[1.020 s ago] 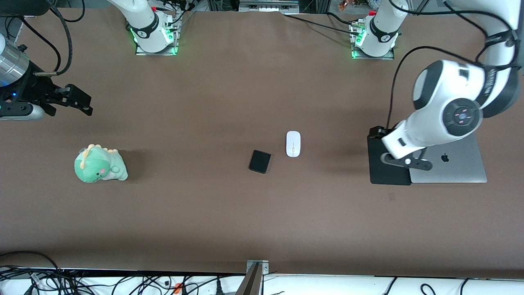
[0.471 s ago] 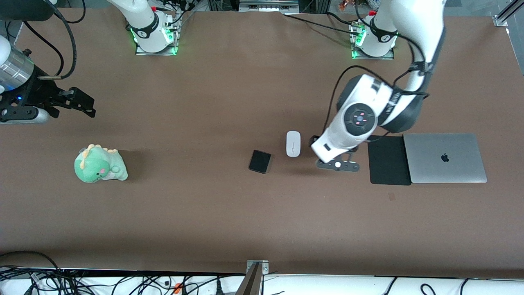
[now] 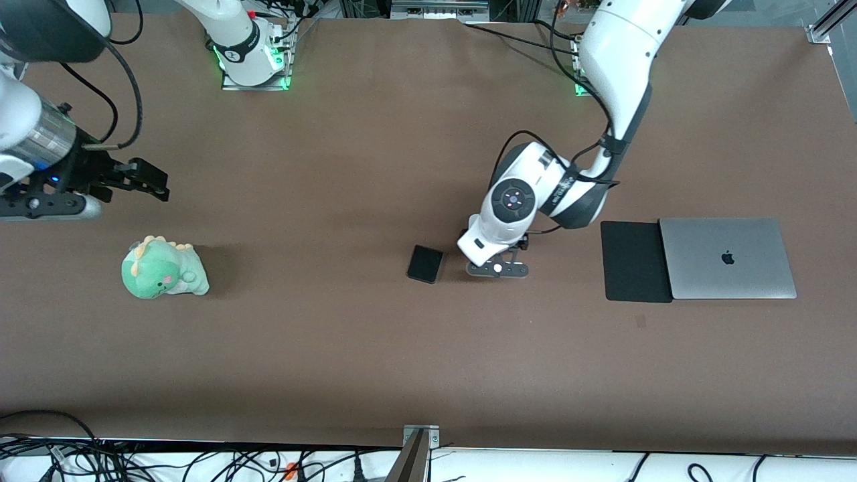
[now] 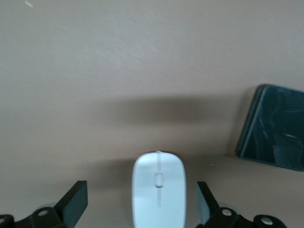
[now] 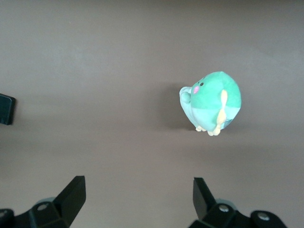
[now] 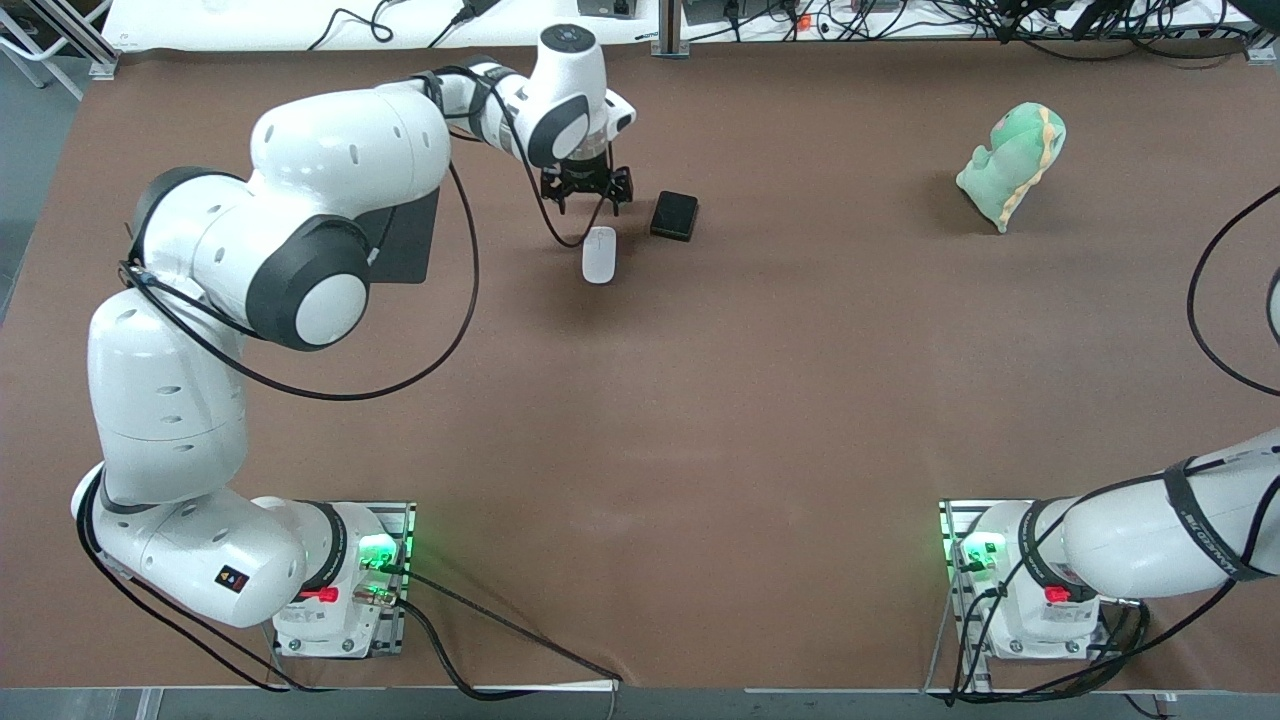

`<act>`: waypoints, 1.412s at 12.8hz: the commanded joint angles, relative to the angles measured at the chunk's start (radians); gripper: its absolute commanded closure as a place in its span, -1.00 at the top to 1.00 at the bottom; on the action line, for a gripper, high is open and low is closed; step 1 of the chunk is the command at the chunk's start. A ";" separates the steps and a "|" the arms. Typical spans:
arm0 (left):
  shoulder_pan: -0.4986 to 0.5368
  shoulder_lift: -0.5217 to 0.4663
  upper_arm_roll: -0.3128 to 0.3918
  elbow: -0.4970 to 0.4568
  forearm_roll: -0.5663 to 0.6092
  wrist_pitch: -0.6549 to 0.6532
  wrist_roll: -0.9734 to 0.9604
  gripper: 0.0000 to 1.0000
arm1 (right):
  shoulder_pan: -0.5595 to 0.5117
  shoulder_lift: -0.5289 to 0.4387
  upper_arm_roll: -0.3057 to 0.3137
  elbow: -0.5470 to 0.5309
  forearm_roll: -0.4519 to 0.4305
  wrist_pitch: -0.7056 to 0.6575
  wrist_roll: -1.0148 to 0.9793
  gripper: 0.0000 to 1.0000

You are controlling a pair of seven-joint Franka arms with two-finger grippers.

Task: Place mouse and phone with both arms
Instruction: 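Reach the left gripper over the white mouse, then grasp the white mouse with the left gripper while the right gripper advances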

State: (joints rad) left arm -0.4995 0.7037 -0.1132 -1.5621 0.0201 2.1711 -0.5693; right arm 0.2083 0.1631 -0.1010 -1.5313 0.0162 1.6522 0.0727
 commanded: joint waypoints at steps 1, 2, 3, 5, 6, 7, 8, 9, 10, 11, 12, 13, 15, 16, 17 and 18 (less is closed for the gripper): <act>-0.014 -0.003 0.013 -0.053 0.020 0.065 -0.001 1.00 | 0.017 0.078 -0.002 0.020 0.001 -0.002 -0.005 1.00; -0.028 -0.006 0.012 -0.077 0.049 0.094 -0.001 1.00 | 0.023 0.078 0.000 0.022 -0.002 -0.003 -0.005 1.00; -0.045 0.000 0.013 -0.085 0.085 0.119 -0.003 1.00 | 0.023 0.079 0.000 0.022 -0.002 -0.003 -0.007 1.00; -0.044 0.004 0.013 -0.104 0.118 0.139 -0.015 1.00 | 0.023 0.082 0.001 0.020 -0.002 -0.006 -0.005 1.00; -0.045 0.002 0.012 -0.114 0.116 0.144 -0.018 1.00 | 0.023 0.082 0.001 0.020 -0.001 -0.006 -0.005 1.00; -0.050 0.003 0.012 -0.122 0.118 0.144 -0.039 1.00 | 0.025 0.082 0.001 0.020 -0.001 -0.008 -0.005 1.00; -0.059 0.004 0.012 -0.128 0.118 0.145 -0.069 1.00 | 0.023 0.084 0.001 0.020 -0.001 -0.009 -0.007 1.00; -0.071 0.004 0.012 -0.134 0.118 0.145 -0.090 1.00 | 0.023 0.084 0.001 0.020 -0.001 -0.011 -0.011 1.00; -0.079 0.004 0.012 -0.136 0.118 0.145 -0.110 1.00 | 0.023 0.084 0.001 0.022 -0.001 -0.012 -0.013 1.00; -0.082 0.004 0.012 -0.138 0.118 0.145 -0.119 1.00 | 0.025 0.085 0.001 0.020 -0.001 -0.014 -0.014 1.00; -0.083 0.008 0.012 -0.138 0.116 0.145 -0.121 1.00 | 0.026 0.085 0.001 0.022 -0.001 -0.015 -0.013 1.00; -0.082 0.014 0.012 -0.136 0.116 0.145 -0.121 1.00 | 0.036 0.085 0.001 0.020 -0.001 -0.015 -0.013 1.00; -0.080 0.013 0.012 -0.147 0.118 0.135 -0.119 -0.05 | 0.040 0.085 0.001 0.020 -0.002 -0.015 -0.004 1.00; -0.082 0.010 0.012 -0.147 0.118 0.130 -0.119 -0.16 | 0.040 0.085 0.001 0.020 -0.002 -0.015 -0.002 1.00; -0.077 0.002 0.012 -0.145 0.116 0.127 -0.118 -0.23 | 0.040 0.085 0.001 0.020 -0.002 -0.017 -0.004 1.00; -0.068 -0.013 0.013 -0.141 0.116 0.110 -0.109 -0.24 | 0.040 0.085 0.003 0.020 -0.002 -0.017 -0.005 1.00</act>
State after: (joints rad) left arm -0.5733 0.7183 -0.1069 -1.6955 0.1161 2.2998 -0.6680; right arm 0.2474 0.2518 -0.1006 -1.5209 0.0159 1.6539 0.0691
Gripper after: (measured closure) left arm 0.383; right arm 0.000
